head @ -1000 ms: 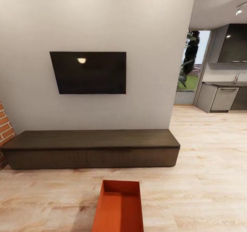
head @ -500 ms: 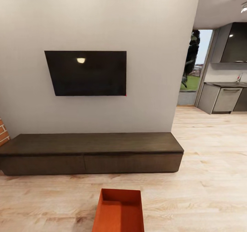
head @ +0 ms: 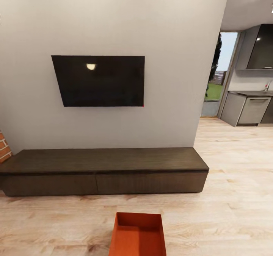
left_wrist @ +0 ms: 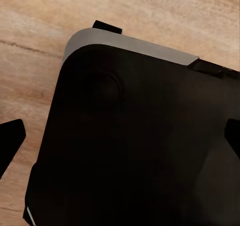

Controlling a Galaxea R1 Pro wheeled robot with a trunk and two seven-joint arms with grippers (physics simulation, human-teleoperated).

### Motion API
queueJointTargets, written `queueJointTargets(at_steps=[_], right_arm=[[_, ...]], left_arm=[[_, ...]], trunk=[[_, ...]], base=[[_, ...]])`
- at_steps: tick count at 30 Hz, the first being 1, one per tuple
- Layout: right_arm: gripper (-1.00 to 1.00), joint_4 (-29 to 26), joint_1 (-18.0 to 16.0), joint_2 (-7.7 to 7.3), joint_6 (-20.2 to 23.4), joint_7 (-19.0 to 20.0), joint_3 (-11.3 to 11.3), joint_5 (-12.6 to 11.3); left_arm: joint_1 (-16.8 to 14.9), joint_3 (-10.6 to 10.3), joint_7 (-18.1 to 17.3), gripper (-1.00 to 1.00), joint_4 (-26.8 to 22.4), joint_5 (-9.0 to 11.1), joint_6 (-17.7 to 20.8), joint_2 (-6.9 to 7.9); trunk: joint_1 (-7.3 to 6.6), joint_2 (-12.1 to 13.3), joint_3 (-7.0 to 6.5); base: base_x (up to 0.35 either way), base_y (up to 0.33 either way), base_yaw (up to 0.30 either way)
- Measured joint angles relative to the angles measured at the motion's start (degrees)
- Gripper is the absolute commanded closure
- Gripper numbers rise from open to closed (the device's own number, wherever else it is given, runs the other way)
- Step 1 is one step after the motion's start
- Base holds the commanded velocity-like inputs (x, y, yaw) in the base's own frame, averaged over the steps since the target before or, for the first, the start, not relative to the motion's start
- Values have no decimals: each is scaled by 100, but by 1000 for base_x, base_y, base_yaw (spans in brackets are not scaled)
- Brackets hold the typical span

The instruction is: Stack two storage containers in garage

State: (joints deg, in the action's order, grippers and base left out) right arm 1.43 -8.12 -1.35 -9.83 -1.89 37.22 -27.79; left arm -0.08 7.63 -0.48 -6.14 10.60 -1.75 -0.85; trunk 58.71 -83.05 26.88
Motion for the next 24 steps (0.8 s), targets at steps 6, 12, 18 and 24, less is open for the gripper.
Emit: queueJointTargets(at_steps=[6, 12, 18, 24], right_arm=[[-100, 0, 0, 0, -1, -2, -13, -4], [-100, 0, 1, 16, 1, -11, -59, -59], [-100, 1, 0, 26, 0, -11, -70, -32], [-100, 0, 0, 42, -1, -11, -71, -48]], left_arm=[[0, 0, 0, -100, -6, -1, 0, 0], [0, 0, 0, -100, -2, -2, -2, 0], [0, 0, 0, -100, -4, -1, 0, 0], [0, 2, 0, -100, -8, -2, -6, 0]], trunk=[[2, 0, 0], [2, 0, 0], [2, 0, 0], [2, 0, 0]], base=[[48, 63, 0], [2, 3, -108], [0, 0, -18], [0, 0, -61]])
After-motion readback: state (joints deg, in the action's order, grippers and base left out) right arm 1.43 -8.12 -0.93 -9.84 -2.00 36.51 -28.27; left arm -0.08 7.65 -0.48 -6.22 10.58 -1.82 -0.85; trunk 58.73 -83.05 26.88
